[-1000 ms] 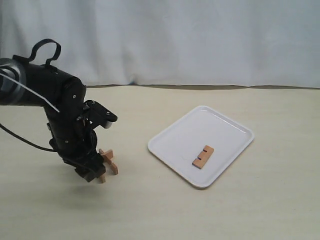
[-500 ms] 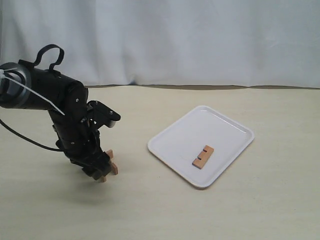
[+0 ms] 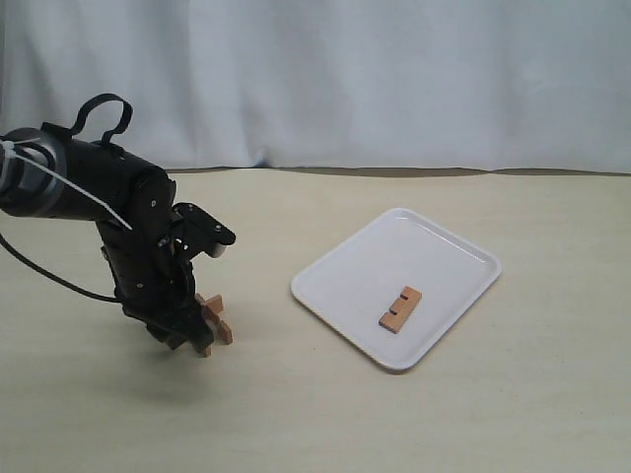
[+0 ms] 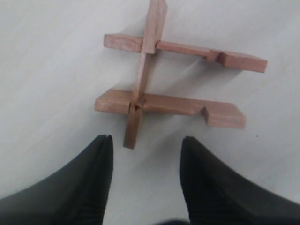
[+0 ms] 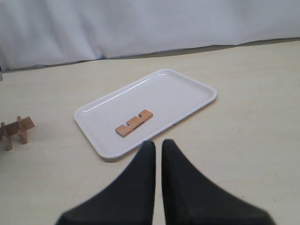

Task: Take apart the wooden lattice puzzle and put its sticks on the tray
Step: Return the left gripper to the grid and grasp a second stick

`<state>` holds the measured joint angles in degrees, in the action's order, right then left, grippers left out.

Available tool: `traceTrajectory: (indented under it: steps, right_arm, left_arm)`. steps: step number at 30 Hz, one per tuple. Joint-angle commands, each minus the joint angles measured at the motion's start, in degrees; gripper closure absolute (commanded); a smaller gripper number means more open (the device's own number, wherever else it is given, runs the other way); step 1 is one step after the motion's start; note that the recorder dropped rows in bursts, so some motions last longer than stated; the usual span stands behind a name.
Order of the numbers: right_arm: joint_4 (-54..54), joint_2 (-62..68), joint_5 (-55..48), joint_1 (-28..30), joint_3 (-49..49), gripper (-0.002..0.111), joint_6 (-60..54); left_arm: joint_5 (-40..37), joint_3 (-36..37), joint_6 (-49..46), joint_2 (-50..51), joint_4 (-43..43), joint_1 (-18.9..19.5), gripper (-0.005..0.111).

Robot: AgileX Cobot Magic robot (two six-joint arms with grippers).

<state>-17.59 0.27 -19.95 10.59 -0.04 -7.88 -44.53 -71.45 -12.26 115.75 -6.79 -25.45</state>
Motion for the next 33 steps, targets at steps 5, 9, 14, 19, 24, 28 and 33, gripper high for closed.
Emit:
traceTrajectory:
  steps: [5, 9, 14, 19, 24, 28, 33]
  right_arm:
    - [0.5, -0.3, 0.3, 0.0, 0.0, 0.104, 0.1]
    - [0.5, -0.3, 0.3, 0.0, 0.0, 0.104, 0.1]
    - [0.5, -0.3, 0.3, 0.0, 0.0, 0.104, 0.1]
    - [0.5, -0.3, 0.3, 0.0, 0.0, 0.104, 0.1]
    - [0.5, -0.3, 0.3, 0.0, 0.0, 0.104, 0.1]
    - [0.5, -0.3, 0.3, 0.0, 0.0, 0.104, 0.1]
    - [0.5, -0.3, 0.3, 0.0, 0.0, 0.104, 0.1]
  left_arm:
    - [1.7, 0.1, 0.1, -0.1, 0.0, 0.1, 0.064]
    - [1.7, 0.1, 0.1, -0.1, 0.0, 0.1, 0.064]
    - [1.7, 0.1, 0.1, -0.1, 0.1, 0.1, 0.064]
    - [1.7, 0.1, 0.1, -0.1, 0.1, 0.1, 0.064]
    - [1.6, 0.1, 0.1, 1.1, 0.1, 0.1, 0.064]
    - [2.1, 0.1, 0.1, 1.5, 0.0, 0.1, 0.064]
    - [3.5, 0.1, 0.1, 1.5, -0.9, 0.1, 0.084]
